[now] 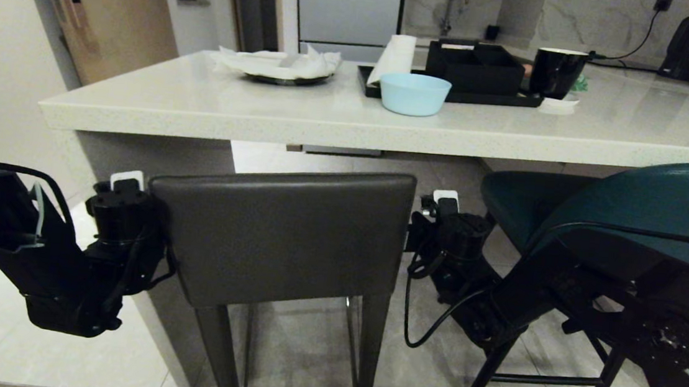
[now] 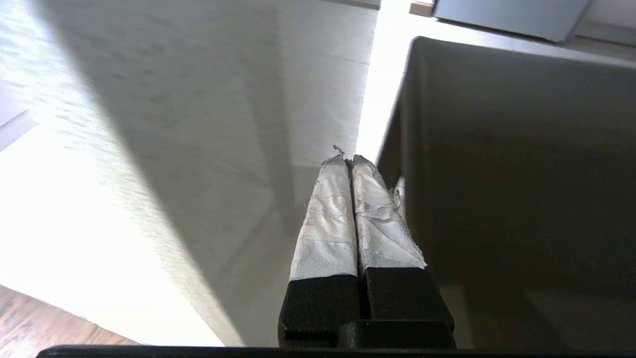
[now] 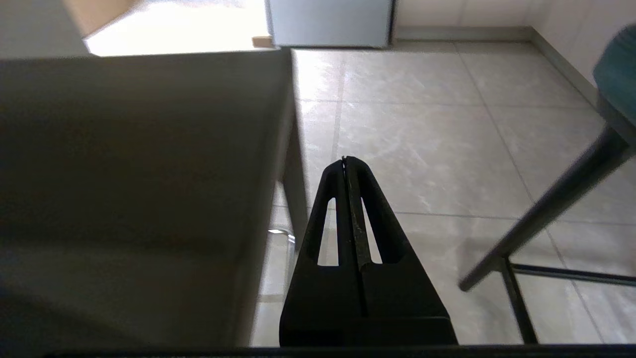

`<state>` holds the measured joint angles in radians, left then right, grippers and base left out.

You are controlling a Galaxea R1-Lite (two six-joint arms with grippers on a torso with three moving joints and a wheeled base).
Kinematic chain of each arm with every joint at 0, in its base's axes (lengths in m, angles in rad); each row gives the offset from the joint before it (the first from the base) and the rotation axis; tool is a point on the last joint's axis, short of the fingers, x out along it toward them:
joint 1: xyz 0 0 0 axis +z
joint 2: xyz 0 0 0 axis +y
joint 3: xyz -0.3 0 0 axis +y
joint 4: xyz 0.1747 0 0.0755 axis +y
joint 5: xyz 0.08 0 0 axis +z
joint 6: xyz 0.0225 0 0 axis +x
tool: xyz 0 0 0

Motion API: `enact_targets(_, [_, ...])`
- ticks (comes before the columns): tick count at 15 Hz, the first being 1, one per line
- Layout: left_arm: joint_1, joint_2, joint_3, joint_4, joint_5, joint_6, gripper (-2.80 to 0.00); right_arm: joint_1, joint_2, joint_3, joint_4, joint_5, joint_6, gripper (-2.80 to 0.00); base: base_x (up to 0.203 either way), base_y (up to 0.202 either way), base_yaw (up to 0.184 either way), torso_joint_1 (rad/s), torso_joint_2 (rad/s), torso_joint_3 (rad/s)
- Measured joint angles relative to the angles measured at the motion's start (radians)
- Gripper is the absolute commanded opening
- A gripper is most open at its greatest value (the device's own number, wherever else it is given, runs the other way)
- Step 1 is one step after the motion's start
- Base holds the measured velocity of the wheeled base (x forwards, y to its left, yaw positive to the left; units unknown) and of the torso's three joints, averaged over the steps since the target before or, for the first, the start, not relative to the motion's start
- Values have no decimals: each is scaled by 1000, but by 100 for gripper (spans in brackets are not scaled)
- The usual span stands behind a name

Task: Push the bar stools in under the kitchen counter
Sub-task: Push the gray chair back under the dining table

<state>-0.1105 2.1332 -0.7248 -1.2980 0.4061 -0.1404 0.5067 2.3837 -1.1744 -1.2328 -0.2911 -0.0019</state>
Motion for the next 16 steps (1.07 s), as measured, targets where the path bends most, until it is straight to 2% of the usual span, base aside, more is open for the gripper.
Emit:
enact_targets(5, [-23, 6, -39, 4, -2, 21, -280, 48, -62, 129, -78, -5, -9, -280, 0, 0, 0, 0, 0, 0])
enact_targets(11, [-104, 11, -45, 19, 8, 17, -280, 23, -77, 142, -64, -7, -32, -280, 0, 0, 0, 0, 0, 0])
enact_targets(16, [-122, 19, -53, 18, 8, 18, -280, 7, -80, 128, -57, -4, -38, -280, 0, 0, 0, 0, 0, 0])
